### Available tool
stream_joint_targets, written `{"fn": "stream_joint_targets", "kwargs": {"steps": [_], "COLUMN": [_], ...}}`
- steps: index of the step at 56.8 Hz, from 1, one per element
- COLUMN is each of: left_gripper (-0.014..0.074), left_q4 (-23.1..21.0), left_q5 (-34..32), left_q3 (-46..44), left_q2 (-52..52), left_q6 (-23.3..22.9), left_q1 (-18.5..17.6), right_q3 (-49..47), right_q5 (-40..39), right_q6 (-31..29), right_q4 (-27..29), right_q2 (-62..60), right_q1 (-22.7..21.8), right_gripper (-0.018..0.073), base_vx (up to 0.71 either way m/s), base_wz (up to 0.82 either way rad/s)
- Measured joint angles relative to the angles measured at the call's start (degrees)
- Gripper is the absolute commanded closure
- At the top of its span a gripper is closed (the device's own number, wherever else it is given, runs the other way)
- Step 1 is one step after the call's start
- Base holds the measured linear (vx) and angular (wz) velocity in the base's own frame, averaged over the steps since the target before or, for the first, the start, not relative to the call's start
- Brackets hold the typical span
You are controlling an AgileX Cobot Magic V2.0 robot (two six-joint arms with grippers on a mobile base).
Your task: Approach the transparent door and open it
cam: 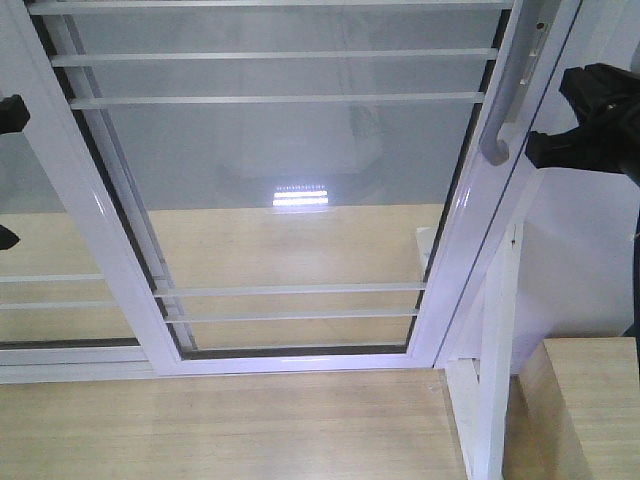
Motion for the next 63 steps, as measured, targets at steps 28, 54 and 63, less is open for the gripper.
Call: {"fn": "stream_joint_targets", "kwargs": {"steps": [28, 54, 63], "left_gripper": [0.015, 0.0146, 0.0146], "left_q4": [0.0, 0.0, -0.02], "left_q5": [-0.11, -0.11, -0.11], "left_q3": [0.0, 0.0, 0.0], "left_q2": [0.0, 0.0, 0.0], "left_q6": [0.0, 0.0, 0.0], "left_q1": [0.0, 0.0, 0.0], "right_q3": [0.0, 0.0, 0.0], "right_q5": [0.02, -8.93, -17.44], "right_q6": [0.0, 0.15, 0.27], "right_q4": [0.0, 0.6, 0.4], "right_q2": [0.18, 6.44, 12.55], "right_q1": [0.0, -4.1, -4.15], "right_gripper": [0.0078, 0.0078, 0.0079], "base_vx": [0.0, 0.0, 0.0], "base_wz": [0.0, 0.0, 0.0]}}
